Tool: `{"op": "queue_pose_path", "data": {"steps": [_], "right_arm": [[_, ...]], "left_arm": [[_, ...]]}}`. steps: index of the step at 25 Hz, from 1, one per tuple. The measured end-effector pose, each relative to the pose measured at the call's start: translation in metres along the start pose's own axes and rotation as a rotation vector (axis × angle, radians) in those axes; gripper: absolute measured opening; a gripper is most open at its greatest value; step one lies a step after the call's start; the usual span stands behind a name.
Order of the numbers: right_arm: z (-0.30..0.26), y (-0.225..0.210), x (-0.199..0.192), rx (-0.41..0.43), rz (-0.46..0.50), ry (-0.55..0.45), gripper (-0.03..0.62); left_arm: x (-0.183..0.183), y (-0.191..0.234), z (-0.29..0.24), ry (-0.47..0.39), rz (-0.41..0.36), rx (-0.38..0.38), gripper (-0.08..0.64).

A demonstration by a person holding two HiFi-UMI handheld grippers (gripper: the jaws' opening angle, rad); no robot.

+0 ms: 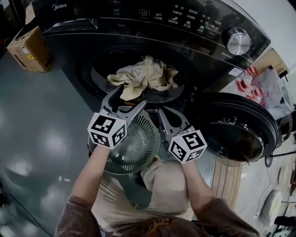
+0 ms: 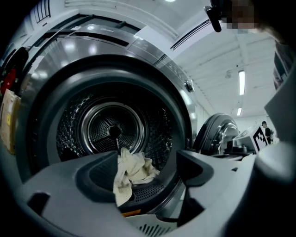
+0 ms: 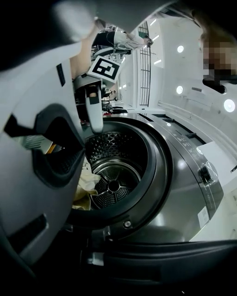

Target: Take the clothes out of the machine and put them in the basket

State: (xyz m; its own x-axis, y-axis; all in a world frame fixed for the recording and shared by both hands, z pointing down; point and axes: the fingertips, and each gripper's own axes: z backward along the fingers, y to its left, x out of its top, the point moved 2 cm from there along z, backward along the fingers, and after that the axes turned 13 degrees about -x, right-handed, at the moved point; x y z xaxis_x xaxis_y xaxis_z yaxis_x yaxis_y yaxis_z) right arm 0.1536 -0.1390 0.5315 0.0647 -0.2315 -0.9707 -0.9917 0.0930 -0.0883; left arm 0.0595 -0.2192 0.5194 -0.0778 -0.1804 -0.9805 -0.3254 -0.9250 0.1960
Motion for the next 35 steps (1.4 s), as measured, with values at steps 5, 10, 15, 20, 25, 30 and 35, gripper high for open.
{"op": "queue_pose_path", "data": {"steps": [5, 10, 15, 20, 25, 30, 35], "right_arm": [[0.0, 0.002, 0.0, 0.002, -0.007, 0.004, -0.003], [0.002, -0.001, -0.003, -0.006, -0.047, 0.013, -0.003], [0.003, 0.005, -0.002, 0.012, -0.041, 0.016, -0.003], [0.006, 0.007, -0.003, 0.023, -0.05, 0.03, -0.003], [0.007, 0.006, -0.005, 0.034, -0.047, 0.042, -0.003], [0.01, -0.002, -0.009, 0.023, -0.056, 0.051, -0.003], [0.011, -0.009, -0.012, 0.008, -0.042, 0.051, -0.003]], "left_arm": [[-0.018, 0.035, -0.03, 0.069, 0.009, 0.005, 0.423], [-0.034, 0.064, -0.072, 0.183, -0.048, 0.006, 0.423], [-0.057, 0.091, -0.111, 0.284, -0.101, 0.015, 0.423], [-0.073, 0.109, -0.148, 0.356, -0.119, 0.03, 0.423], [-0.09, 0.122, -0.165, 0.41, -0.116, 0.069, 0.382], [-0.091, 0.123, -0.158, 0.397, -0.085, 0.079, 0.225], [-0.082, 0.115, -0.142, 0.364, -0.065, 0.088, 0.018]]}}
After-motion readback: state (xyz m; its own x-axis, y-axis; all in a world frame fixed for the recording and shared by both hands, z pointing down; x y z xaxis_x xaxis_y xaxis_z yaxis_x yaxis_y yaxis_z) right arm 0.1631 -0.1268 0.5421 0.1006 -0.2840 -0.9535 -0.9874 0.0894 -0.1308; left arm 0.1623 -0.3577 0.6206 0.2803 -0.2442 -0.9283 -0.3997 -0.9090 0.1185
